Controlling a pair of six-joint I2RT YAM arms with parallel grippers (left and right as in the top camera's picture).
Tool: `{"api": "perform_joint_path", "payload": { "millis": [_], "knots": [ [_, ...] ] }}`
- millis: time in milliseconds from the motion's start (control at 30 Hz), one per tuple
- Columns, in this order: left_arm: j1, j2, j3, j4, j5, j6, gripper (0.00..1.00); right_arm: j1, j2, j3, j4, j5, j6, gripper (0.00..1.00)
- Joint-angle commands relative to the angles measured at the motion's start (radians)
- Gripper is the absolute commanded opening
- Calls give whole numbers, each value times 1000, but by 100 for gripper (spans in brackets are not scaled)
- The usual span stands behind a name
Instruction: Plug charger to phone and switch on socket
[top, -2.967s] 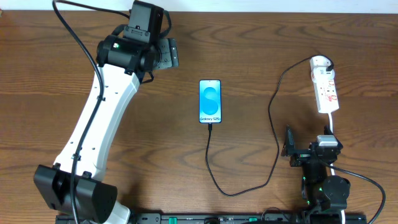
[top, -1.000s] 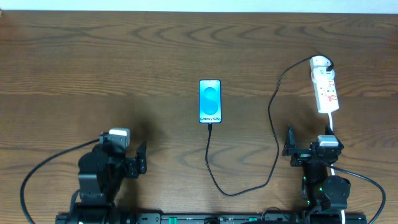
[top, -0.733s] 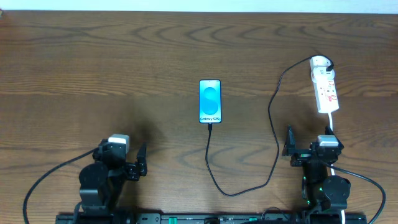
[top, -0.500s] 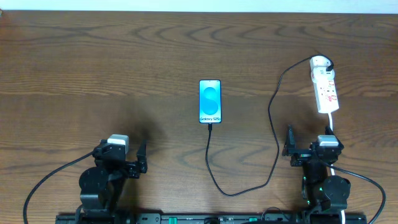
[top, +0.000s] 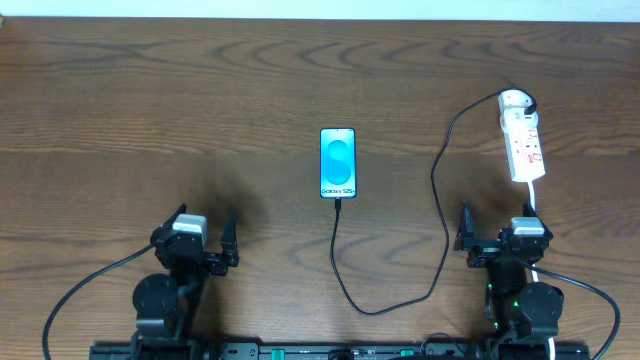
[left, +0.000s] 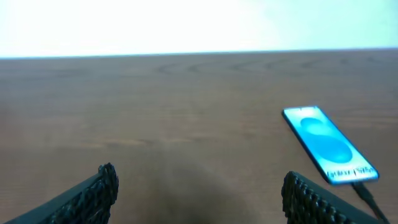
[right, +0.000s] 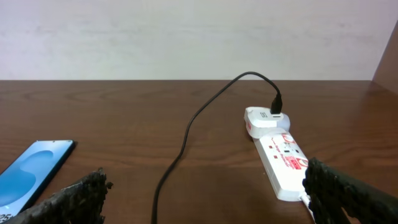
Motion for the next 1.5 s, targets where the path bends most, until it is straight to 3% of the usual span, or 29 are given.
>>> {"api": "perform_joint_path", "payload": {
  "millis": [0,233,500,1467],
  "knots": [
    [6,-39,-33,60,8,-13,86,-2,-7,-3,-2,4,-15,99],
    [6,-38,-86,222,-19,-38,86,-2,-7,-3,-2,4,-15,99],
    [11,-38,-86,87,-76,-65,86,-2,-7,-3,-2,4,-15,99],
    [11,-38,-86,85,-129,-68,86,-2,-7,-3,-2,4,-15,99]
  ]
}}
